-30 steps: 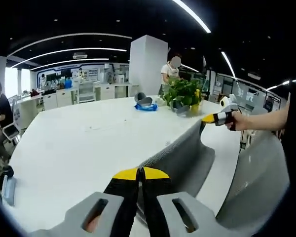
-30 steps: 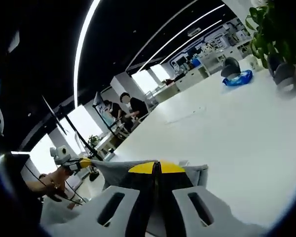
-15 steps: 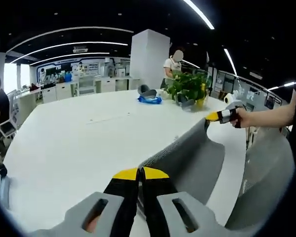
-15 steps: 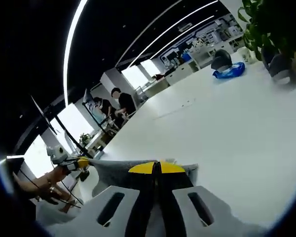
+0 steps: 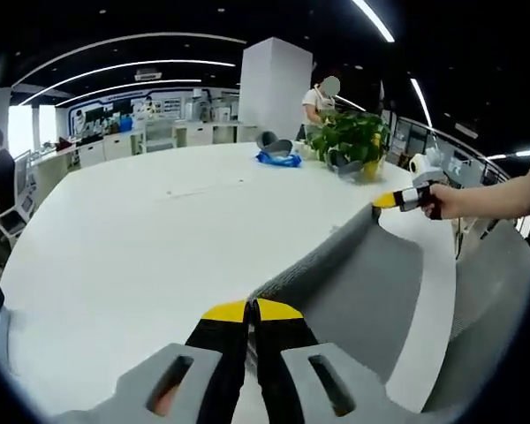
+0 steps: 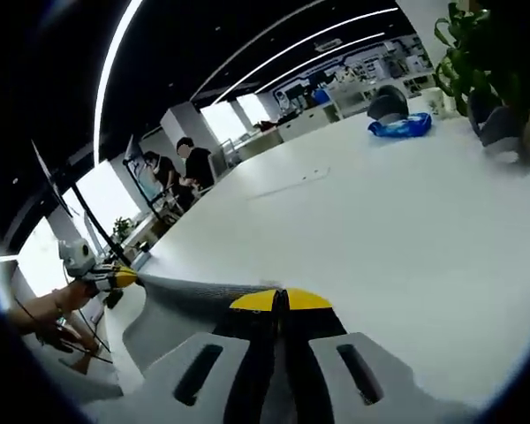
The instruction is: Fold the towel on the table until its edges align and the towel forms a compact rectangular stack.
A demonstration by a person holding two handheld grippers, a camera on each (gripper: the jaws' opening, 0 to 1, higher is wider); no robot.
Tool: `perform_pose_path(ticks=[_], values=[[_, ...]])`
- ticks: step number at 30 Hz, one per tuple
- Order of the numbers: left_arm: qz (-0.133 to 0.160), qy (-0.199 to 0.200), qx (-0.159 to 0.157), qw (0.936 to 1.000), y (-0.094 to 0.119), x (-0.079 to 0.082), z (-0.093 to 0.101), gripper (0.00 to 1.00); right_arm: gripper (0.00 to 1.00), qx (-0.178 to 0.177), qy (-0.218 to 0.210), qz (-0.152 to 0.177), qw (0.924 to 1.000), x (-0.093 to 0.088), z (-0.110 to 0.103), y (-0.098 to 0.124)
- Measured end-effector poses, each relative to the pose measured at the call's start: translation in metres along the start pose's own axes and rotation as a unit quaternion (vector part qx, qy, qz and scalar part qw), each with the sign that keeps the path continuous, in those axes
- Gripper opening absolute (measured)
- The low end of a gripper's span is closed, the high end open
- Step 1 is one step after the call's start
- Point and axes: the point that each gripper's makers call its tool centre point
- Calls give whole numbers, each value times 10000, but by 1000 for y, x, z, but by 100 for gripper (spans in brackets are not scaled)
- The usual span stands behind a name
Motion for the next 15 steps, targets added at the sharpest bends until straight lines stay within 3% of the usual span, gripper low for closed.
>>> perform_pose_path(ticks=[9, 15], values=[[-210, -274, 264, 9991, -17, -14, -9, 3, 0, -177, 295, -153, 9993, -6, 6, -10], [115, -237, 338, 9991, -12, -5, -11, 15, 0, -72, 381, 56, 9992, 3, 7, -7]])
Point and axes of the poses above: the point that each gripper's makers call its tool centre point, and the gripper's own axes: y roughly backward along the fingers, z roughly to its right, x roughly out of its top, and after that the axes turned 2 degrees about -y, right-handed
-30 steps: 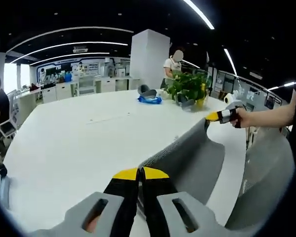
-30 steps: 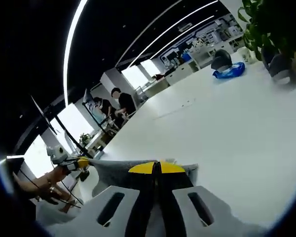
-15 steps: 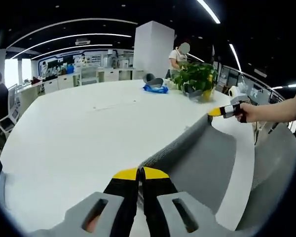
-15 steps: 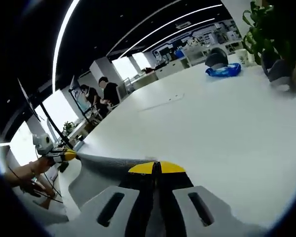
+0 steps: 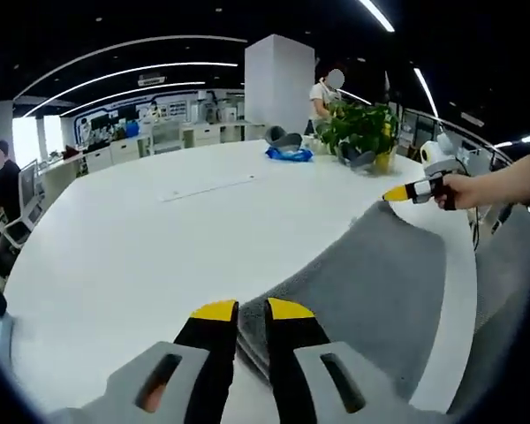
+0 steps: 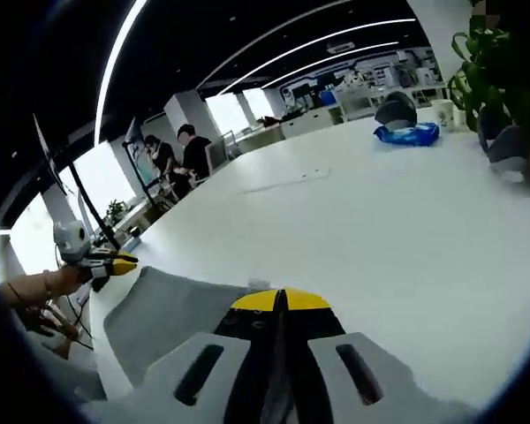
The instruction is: Fold the towel on the table until its edges align and the towel forms a compact rectangular stack.
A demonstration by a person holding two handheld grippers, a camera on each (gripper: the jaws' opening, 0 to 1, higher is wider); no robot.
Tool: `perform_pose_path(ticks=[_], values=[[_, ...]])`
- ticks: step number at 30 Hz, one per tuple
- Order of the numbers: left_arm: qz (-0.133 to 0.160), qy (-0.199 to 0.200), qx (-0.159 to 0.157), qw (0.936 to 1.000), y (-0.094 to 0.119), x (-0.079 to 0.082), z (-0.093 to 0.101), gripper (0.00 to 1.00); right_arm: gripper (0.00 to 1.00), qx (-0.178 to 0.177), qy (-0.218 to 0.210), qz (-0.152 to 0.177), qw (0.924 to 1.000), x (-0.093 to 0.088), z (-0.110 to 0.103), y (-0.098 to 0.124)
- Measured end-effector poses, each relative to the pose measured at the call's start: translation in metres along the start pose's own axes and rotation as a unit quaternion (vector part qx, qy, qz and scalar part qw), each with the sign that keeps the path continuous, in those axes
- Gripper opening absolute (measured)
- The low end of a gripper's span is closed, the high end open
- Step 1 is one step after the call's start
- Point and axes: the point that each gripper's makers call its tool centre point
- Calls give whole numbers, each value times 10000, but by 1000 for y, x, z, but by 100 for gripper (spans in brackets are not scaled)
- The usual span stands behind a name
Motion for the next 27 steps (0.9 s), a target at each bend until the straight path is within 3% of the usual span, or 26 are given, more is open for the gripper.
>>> perform_pose_path(ticks=[6, 9, 19, 21, 22, 25, 27], values=[[53, -30, 42, 10000, 10, 1, 6, 16, 1, -123, -83, 63, 9999, 3, 8, 9], [87, -156, 17, 9998, 14, 4, 20, 16, 1, -124, -70, 64, 9999, 2, 7, 12], [17, -627, -925, 9937, 3, 18, 112, 15, 0, 271, 448, -247, 9983, -12, -13, 7], [-226, -655, -796, 9944, -1, 17, 121, 15, 0, 352, 616, -343, 9969, -14, -19, 7], [-179, -645, -827, 9943, -2, 20, 126, 15, 0, 412, 711, -357, 9960, -14, -24, 8], [-139, -700, -1142, 9909, -4, 25, 148, 15, 0, 535, 990, -555, 9921, -21, -30, 16], [-278, -1023, -1404, 9844, -6, 24, 163, 15, 0, 487, 1318, -782, 9870, -31, -28, 21]])
Point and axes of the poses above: the point that each gripper's makers call its tool centre point, and the gripper's own axes: y roughly backward along the fingers, z roughly to its right, x roughly out of its top, and after that the axes turned 2 degrees about -y, right-handed
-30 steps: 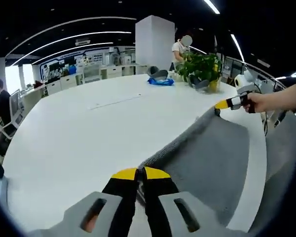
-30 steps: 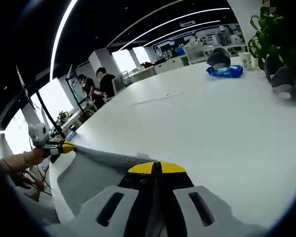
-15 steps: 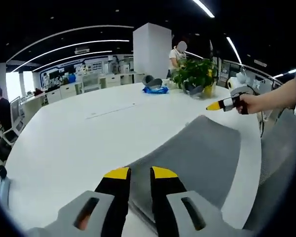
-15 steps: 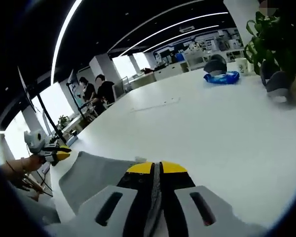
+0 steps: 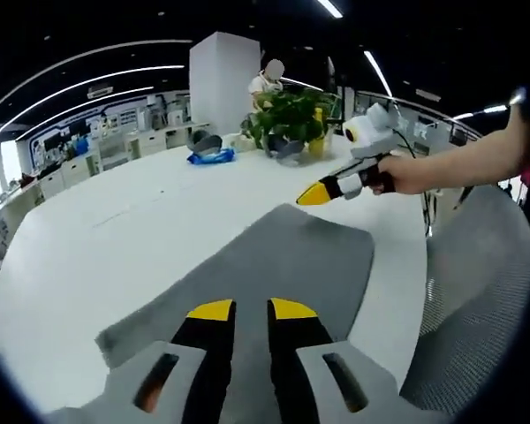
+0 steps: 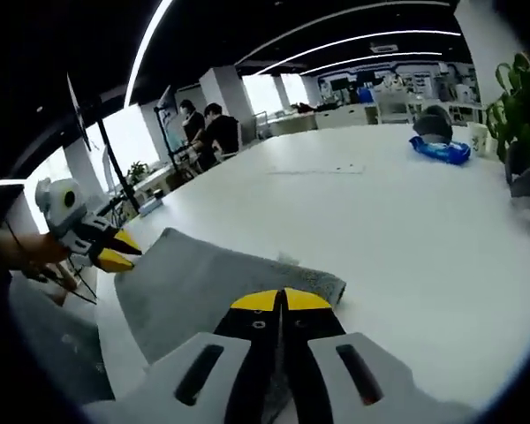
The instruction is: Fold the towel on the table until its edges align and the towel forms a compact rectangular stack.
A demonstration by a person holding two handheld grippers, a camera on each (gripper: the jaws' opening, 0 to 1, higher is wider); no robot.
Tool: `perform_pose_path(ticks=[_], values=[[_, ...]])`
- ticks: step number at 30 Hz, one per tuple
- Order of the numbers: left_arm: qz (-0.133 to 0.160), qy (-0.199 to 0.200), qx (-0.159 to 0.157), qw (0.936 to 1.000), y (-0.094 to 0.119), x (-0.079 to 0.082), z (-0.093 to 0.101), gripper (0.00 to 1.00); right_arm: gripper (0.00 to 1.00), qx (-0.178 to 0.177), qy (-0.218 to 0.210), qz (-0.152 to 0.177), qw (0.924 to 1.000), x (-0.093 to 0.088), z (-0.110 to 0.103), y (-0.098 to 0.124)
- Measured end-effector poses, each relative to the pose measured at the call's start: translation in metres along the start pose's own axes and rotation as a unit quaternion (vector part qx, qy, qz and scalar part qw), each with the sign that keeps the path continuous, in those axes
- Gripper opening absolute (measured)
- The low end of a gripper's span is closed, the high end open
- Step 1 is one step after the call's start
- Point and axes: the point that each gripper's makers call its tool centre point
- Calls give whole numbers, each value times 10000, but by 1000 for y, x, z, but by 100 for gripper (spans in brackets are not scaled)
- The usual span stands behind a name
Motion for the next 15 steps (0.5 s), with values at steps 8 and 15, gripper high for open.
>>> perform_pose_path(ticks=[8, 15], values=[[-336, -408, -633, 9966, -40, 8, 49, 15, 0, 86, 618, -442, 9971, -14, -15, -4], [-541, -696, -844, 9925, -64, 6, 80, 15, 0, 337, 1156, -614, 9908, -8, -30, -24]])
Point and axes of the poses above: the point that each gripper's makers call its tool centre point, and the gripper's own axes: y roughly backward along the fingers, z roughly to its right, x roughly out of its top, and after that the axes turned 2 degrees about -y, right-handed
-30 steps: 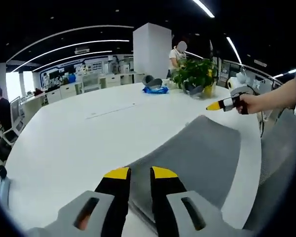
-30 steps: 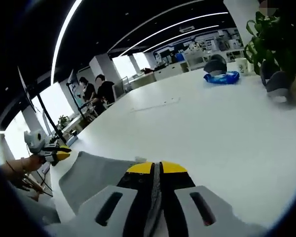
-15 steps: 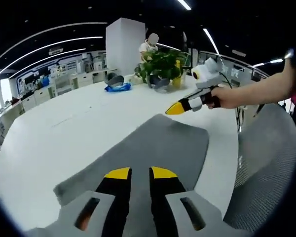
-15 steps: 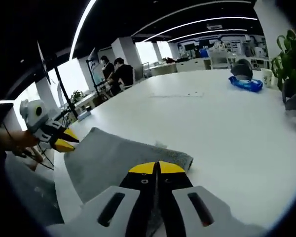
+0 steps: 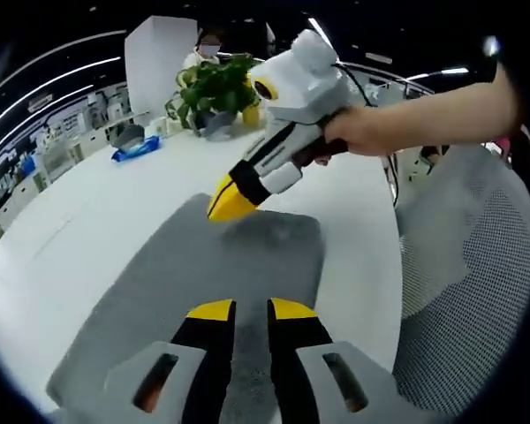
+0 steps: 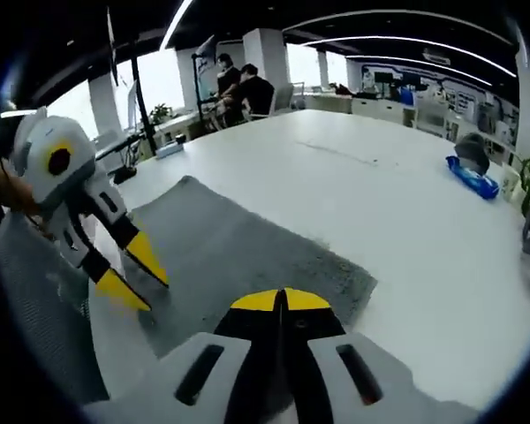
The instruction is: Fold the towel on the table until its edges align and the towel forms a compact rectangular stack.
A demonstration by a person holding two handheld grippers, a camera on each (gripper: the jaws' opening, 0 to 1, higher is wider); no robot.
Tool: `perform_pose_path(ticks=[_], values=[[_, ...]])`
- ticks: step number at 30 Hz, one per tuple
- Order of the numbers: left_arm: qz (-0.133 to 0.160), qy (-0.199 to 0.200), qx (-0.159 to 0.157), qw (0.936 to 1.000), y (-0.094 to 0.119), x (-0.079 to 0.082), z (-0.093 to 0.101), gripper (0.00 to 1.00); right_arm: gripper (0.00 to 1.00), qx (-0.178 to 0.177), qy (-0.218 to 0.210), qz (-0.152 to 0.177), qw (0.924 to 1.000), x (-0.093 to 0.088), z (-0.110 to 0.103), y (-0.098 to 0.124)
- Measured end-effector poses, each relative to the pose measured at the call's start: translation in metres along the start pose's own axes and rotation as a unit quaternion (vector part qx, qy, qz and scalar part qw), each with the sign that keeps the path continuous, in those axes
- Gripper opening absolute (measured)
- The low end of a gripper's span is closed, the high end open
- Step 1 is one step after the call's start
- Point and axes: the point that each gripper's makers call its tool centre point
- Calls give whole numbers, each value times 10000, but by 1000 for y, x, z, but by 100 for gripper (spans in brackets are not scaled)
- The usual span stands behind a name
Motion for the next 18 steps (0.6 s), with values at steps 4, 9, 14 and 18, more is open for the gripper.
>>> perform_pose_path(ticks=[4, 9, 14, 18], values=[[-438, -319, -161, 9984, -8, -19, 12, 15, 0, 196, 198, -151, 9995, -1, -11, -17], [-446, -665, -82, 9968, -6, -21, 14, 13, 0, 299, 523, -547, 9967, -15, -19, -31], [-650, -1001, -62, 9928, -8, -24, 20, 7, 0, 178, 731, -627, 9952, -18, -17, -32], [-915, -1892, -74, 9777, -8, -25, 25, 4, 0, 65, 976, -711, 9927, -20, -18, -31]])
Point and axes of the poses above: the point that each gripper's makers call its tool centre point, and the gripper's own axes: y roughly backward along the fingers, z roughly to its right, x roughly out of its top, and after that the axes turned 2 degrees about -y, right-handed
